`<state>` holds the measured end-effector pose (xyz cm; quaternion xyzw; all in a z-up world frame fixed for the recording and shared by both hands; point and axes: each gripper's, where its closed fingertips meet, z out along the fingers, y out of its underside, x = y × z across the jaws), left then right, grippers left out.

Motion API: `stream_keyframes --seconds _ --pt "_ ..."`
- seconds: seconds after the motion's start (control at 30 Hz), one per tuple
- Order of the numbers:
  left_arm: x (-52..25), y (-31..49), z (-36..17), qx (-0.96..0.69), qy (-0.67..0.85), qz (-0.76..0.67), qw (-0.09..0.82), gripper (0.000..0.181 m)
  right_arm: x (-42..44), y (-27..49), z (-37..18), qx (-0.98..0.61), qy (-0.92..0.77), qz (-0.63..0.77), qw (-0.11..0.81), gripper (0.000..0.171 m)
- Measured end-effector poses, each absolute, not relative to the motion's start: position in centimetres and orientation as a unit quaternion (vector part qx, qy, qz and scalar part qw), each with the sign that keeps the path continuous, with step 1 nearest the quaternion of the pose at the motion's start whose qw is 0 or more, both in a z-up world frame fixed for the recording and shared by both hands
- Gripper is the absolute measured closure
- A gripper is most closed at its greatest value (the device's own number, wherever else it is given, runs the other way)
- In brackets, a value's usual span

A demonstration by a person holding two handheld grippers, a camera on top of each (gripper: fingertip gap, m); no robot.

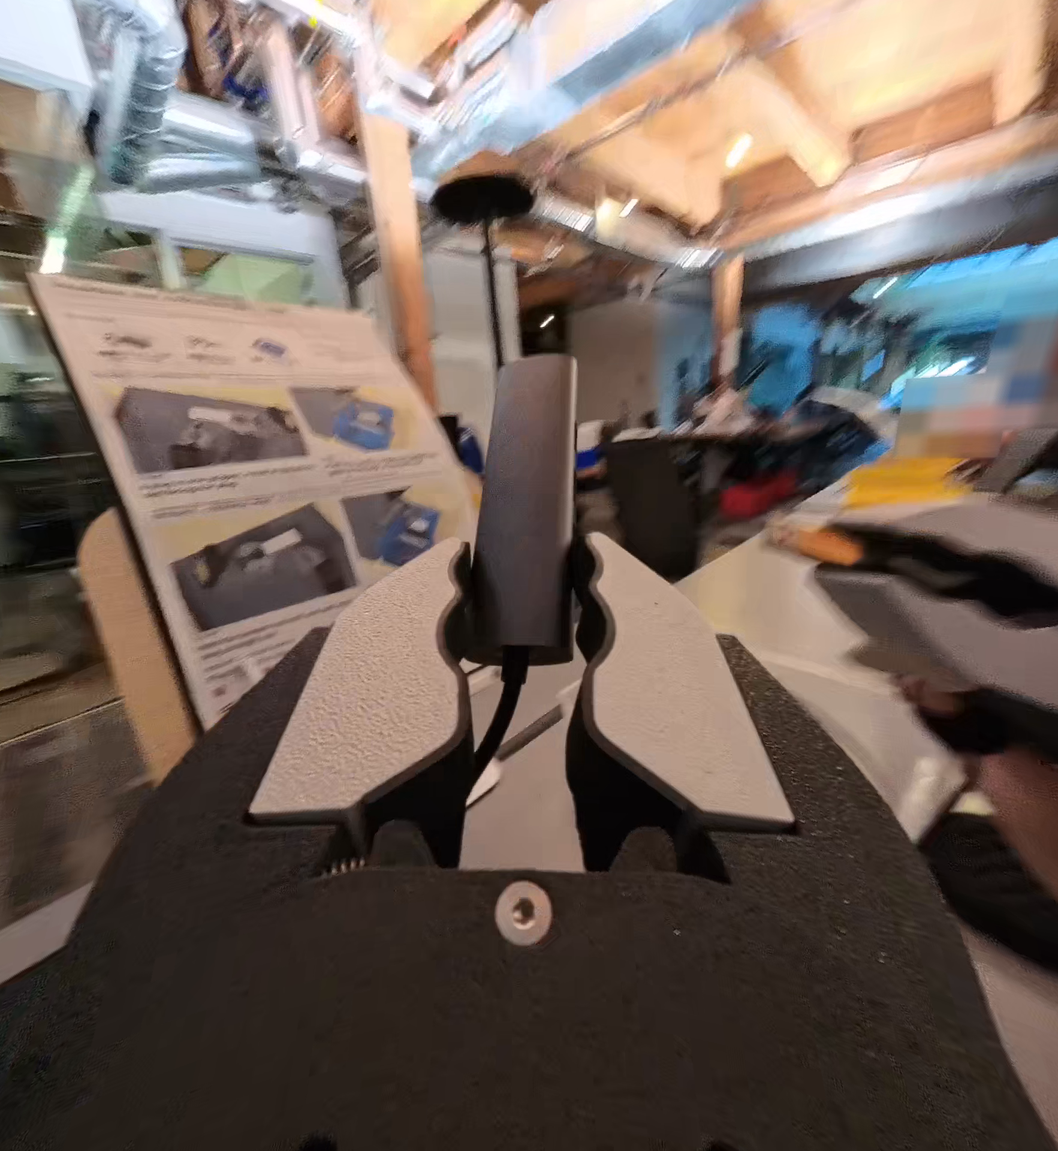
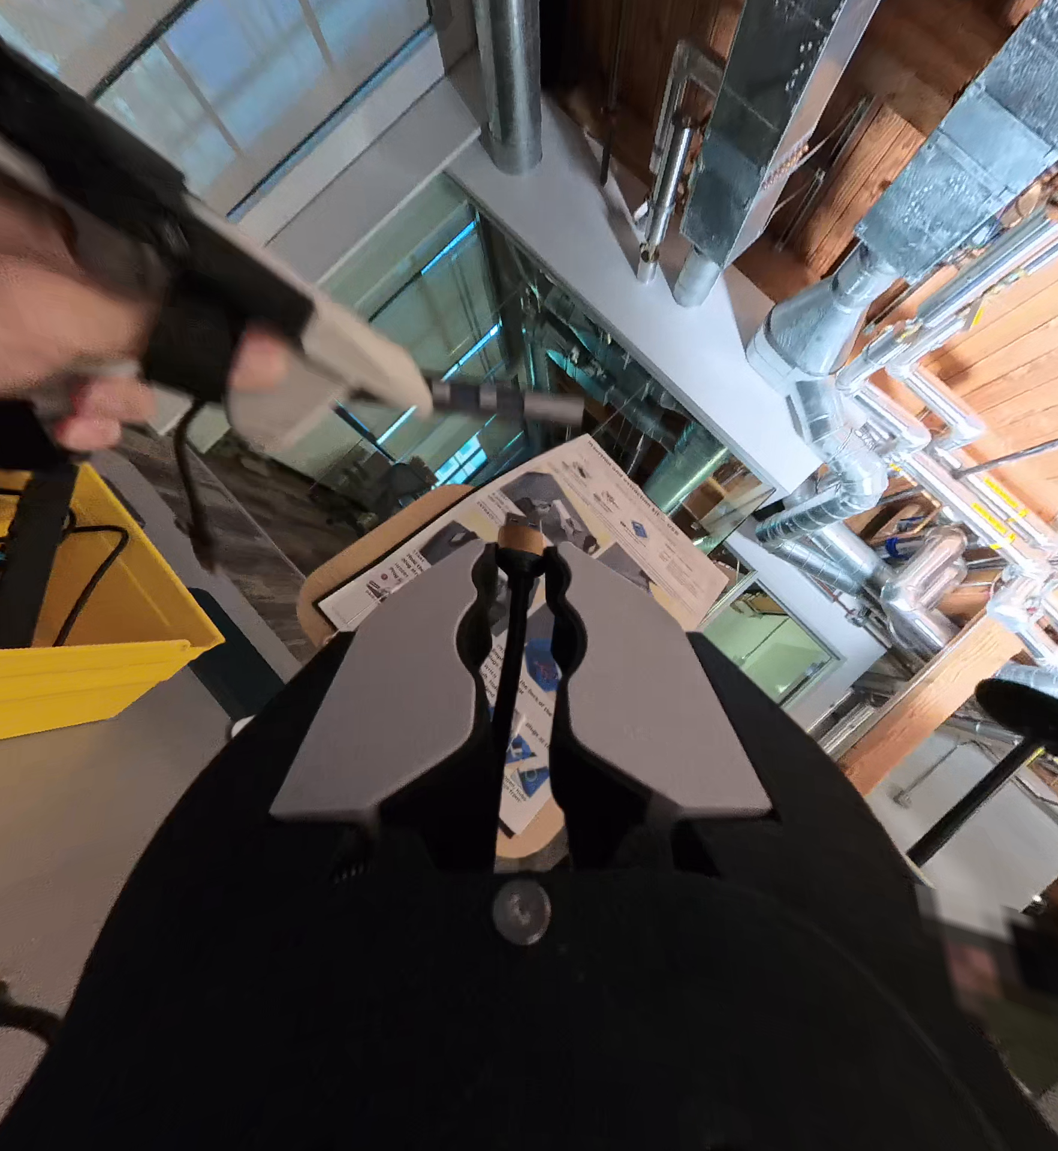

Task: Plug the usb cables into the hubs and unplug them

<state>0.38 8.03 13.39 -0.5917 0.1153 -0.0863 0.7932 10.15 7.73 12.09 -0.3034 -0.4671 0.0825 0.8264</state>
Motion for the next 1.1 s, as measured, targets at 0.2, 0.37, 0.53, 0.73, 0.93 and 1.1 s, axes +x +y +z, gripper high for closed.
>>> stream_keyframes --seconds 0.2,0.37,0.53,0.73,0.93,1.1 --pt "2.5 6.3 14.4 -0.588 0.175 -0.063 0.787 0.15 10.3 9.0 12.0 -0.364 -0.501 0.161 0.769 0.155" --pt "4.4 5.8 14.1 -0.597 0.215 -0.101 0.766 0.15 14.0 12.2 12.6 -0.428 -0.541 0.234 0.685 0.155" --pt "5.4 5.3 14.3 -0.589 0.239 -0.086 0.767 0.15 16.5 18.1 9.5 -0.45 -0.627 0.209 0.6 0.155" --pt "5.9 5.7 13.8 -0.594 0.251 -0.082 0.76 0.15 18.5 23.8 4.2 -0.41 -0.672 0.1 0.609 0.155" --pt "5.9 6.1 13.3 -0.6 0.257 -0.083 0.753 0.15 20.1 24.8 -4.4 -0.424 -0.722 0.101 0.537 0.155" --pt "6.2 6.7 12.7 -0.609 0.262 -0.092 0.743 0.15 21.7 24.9 -9.8 -0.501 -0.744 0.17 0.407 0.154"
